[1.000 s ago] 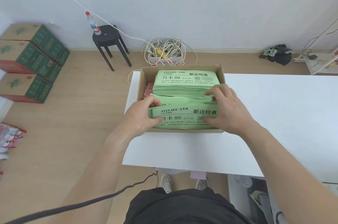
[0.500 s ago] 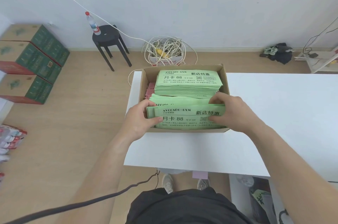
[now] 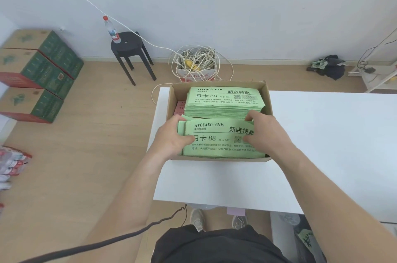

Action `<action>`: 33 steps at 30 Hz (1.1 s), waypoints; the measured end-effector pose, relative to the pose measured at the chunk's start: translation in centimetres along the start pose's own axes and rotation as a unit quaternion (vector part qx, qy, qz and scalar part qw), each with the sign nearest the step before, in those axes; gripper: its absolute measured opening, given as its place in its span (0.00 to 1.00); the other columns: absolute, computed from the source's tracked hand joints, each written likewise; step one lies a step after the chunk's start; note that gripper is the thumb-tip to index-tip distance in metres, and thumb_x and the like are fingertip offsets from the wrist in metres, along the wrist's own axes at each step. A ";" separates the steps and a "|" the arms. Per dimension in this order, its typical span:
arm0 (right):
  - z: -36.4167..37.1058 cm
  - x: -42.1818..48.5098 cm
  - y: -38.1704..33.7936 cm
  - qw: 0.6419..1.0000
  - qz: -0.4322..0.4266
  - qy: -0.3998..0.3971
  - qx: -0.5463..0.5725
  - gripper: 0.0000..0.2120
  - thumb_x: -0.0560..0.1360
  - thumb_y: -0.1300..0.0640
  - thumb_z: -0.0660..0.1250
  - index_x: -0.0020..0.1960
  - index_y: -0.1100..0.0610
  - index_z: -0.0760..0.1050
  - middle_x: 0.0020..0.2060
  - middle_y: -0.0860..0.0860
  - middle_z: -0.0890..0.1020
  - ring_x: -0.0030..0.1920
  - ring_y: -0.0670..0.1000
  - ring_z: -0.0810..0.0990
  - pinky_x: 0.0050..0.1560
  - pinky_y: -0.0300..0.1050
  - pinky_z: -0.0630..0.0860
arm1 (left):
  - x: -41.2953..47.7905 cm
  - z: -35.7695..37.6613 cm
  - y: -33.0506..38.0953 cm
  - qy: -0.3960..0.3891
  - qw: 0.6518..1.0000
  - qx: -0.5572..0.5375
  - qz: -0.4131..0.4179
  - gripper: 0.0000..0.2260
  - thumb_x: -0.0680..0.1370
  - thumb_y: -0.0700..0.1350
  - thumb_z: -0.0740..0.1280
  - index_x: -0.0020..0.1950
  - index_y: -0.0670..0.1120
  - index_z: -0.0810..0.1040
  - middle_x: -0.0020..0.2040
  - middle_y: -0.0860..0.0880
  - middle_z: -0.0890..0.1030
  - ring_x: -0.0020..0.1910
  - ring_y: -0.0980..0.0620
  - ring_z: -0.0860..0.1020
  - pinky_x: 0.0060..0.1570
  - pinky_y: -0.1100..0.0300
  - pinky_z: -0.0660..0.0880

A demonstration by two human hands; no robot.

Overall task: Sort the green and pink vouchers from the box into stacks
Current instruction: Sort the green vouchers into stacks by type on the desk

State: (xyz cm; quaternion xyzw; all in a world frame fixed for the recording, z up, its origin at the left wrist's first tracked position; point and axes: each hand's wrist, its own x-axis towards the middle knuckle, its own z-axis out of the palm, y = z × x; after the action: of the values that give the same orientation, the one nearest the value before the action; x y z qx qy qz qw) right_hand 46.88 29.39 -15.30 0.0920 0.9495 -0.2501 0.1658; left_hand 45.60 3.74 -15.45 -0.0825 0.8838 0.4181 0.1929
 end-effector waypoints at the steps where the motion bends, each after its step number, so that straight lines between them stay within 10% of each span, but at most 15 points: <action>1: -0.2 0.0 0.2 1.000 0.004 0.002 -0.011 0.19 0.72 0.59 0.75 0.59 0.52 0.71 0.50 0.52 0.76 0.49 0.56 0.75 0.43 0.47 0.72 | -0.1 0.0 0.1 -0.007 1.000 -0.004 0.006 0.16 0.73 0.43 0.76 0.56 0.55 0.75 0.50 0.54 0.80 0.40 0.55 0.77 0.33 0.62 0.70; 7: -0.9 -0.2 0.7 0.999 0.003 -0.009 -0.050 0.19 0.72 0.54 0.75 0.58 0.48 0.70 0.49 0.46 0.75 0.49 0.54 0.75 0.43 0.48 0.71 | -0.4 0.4 0.0 0.016 0.999 -0.023 0.046 0.18 0.69 0.42 0.79 0.49 0.59 0.75 0.58 0.52 0.75 0.51 0.62 0.74 0.45 0.70 0.69; 10: -0.9 -0.4 1.0 0.999 -0.005 -0.007 -0.049 0.19 0.72 0.53 0.75 0.58 0.48 0.69 0.49 0.45 0.75 0.49 0.54 0.75 0.44 0.48 0.72 | -0.7 0.7 -0.5 0.032 0.999 -0.024 0.035 0.19 0.69 0.44 0.80 0.54 0.56 0.78 0.58 0.52 0.75 0.55 0.53 0.76 0.53 0.58 0.75; 15: -1.0 -0.5 1.4 0.999 -0.024 -0.014 -0.046 0.19 0.72 0.51 0.75 0.57 0.47 0.69 0.54 0.46 0.76 0.52 0.53 0.76 0.45 0.48 0.72 | -1.5 0.6 -0.9 0.022 0.999 -0.018 0.045 0.18 0.71 0.45 0.78 0.56 0.55 0.75 0.52 0.57 0.81 0.47 0.53 0.80 0.41 0.60 0.76; 23: -0.4 -0.1 -2.9 0.960 -0.223 -0.031 -0.163 0.46 0.67 0.38 0.76 0.78 0.45 0.60 0.72 0.46 0.67 0.71 0.53 0.65 0.70 0.53 0.67 | -2.2 0.9 -2.3 0.024 0.992 0.003 0.125 0.17 0.73 0.42 0.77 0.54 0.56 0.73 0.52 0.61 0.79 0.55 0.66 0.74 0.51 0.72 0.67; 33: 0.5 3.1 -7.3 0.928 -0.248 -0.163 -0.224 0.33 0.66 0.41 0.79 0.65 0.50 0.72 0.57 0.48 0.78 0.59 0.53 0.75 0.55 0.50 0.74 | -2.1 1.1 -2.9 0.054 0.982 0.044 0.177 0.19 0.72 0.42 0.77 0.53 0.59 0.72 0.51 0.65 0.75 0.59 0.56 0.69 0.52 0.69 0.66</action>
State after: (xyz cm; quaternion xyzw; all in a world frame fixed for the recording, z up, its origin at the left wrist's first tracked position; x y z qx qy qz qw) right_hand 42.22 23.12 -13.59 -0.2283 0.9332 -0.0759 0.2668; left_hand 48.68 2.70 -17.24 0.0611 0.9113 0.4010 0.0709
